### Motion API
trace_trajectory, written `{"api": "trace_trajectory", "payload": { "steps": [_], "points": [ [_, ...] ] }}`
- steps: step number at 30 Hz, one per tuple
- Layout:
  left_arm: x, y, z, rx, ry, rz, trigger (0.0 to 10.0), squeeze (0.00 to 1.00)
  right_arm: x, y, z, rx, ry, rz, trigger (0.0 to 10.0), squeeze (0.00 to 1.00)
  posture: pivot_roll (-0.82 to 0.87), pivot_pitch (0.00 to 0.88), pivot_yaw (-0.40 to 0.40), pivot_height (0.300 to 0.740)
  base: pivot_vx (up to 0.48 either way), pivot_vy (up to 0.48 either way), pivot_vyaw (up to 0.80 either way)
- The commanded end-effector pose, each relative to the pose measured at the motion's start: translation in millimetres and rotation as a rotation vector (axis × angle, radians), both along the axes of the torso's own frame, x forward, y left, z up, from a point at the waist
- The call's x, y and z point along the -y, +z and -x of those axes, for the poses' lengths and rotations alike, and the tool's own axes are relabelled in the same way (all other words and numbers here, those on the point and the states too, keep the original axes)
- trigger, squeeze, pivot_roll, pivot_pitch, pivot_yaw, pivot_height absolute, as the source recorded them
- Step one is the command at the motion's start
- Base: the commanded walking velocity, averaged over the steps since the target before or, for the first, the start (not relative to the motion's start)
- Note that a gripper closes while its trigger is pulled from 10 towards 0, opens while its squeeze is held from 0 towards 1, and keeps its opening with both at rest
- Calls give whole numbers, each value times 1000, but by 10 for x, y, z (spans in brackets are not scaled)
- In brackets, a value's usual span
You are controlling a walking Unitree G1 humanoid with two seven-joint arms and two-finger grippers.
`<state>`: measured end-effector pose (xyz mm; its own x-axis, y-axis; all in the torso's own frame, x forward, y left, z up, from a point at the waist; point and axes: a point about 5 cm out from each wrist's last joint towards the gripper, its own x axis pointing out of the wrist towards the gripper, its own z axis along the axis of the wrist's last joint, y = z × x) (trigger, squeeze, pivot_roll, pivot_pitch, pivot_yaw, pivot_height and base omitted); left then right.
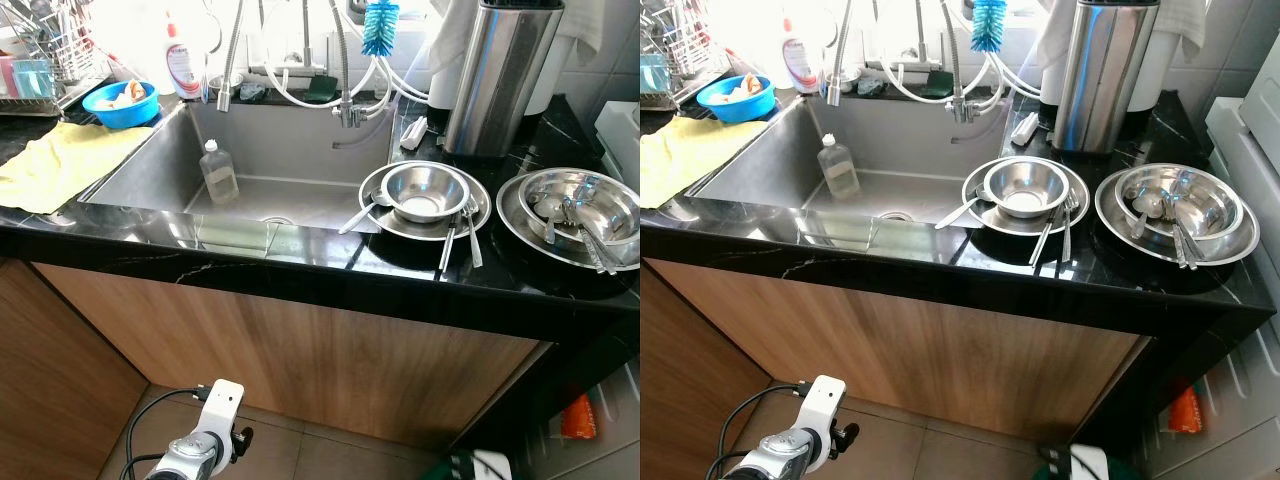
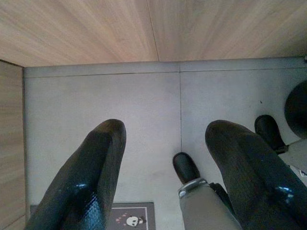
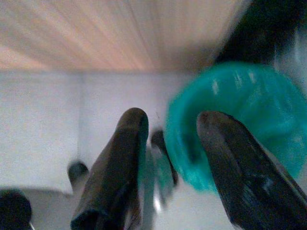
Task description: Kitchen organization
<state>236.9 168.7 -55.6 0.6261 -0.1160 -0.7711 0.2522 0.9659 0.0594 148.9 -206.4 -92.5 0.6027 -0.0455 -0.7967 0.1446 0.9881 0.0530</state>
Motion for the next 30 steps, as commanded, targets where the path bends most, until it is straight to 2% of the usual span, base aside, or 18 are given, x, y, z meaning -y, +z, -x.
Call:
{"api": "trace_trajectory", "payload": {
  "steps": [1, 2, 3, 5, 9, 12, 17, 23, 26, 29, 30],
  "points": [
    [-58, -27, 46, -20, 4, -14, 10000, 0, -115, 26, -131, 10, 1, -16, 10000, 0, -81, 0, 91, 740, 0, 0, 0],
    [-56, -26, 44, -20, 4, -14, 10000, 0, -203, 33, -183, 11, 9, -21, 10000, 0, -81, 0, 91, 740, 0, 0, 0],
    [-56, -26, 44, -20, 4, -14, 10000, 0, -203, 33, -183, 11, 9, -21, 10000, 0, -81, 0, 91, 740, 0, 0, 0],
    [-53, -23, 40, -19, -1, -15, 10000, 0, -379, 28, -220, 8, 21, -33, 10000, 0, -79, 0, 90, 740, 0, 0, 0],
    [-49, -21, 36, -18, -3, -15, 10000, 0, -473, 1, -178, -14, 27, -46, 10000, 0, -80, 0, 91, 740, 0, 0, -298],
    [-48, -21, 36, -18, -4, -15, 10000, 0, -478, -3, -169, -16, 29, -47, 10000, 0, -80, 0, 91, 740, 0, 81, -742],
    [-48, -20, 34, -18, -8, -16, 10000, 0, -428, -3, -158, -13, 24, -35, 10000, 0, -81, 0, 92, 740, 0, 247, 0],
    [-48, -18, 31, -17, -10, -16, 10000, 0, -494, 10, -195, 0, 29, -34, 10000, 0, -81, 0, 93, 740, 0, 247, 0],
    [-44, -18, 30, -18, -9, -15, 10000, 0, -506, -2, -157, 3, 31, -36, 10000, 0, -80, 0, 93, 740, 0, 271, 0],
    [-40, -19, 32, -19, -9, -14, 10000, 0, -435, -24, -78, 3, 24, -35, 10000, 0, -81, 0, 93, 740, 0, 335, 0],
    [-38, -19, 32, -19, -9, -14, 10000, 0, -365, -36, -27, 1, 17, -34, 10000, 0, -81, 0, 93, 740, 0, 334, 0]
  ]
}}
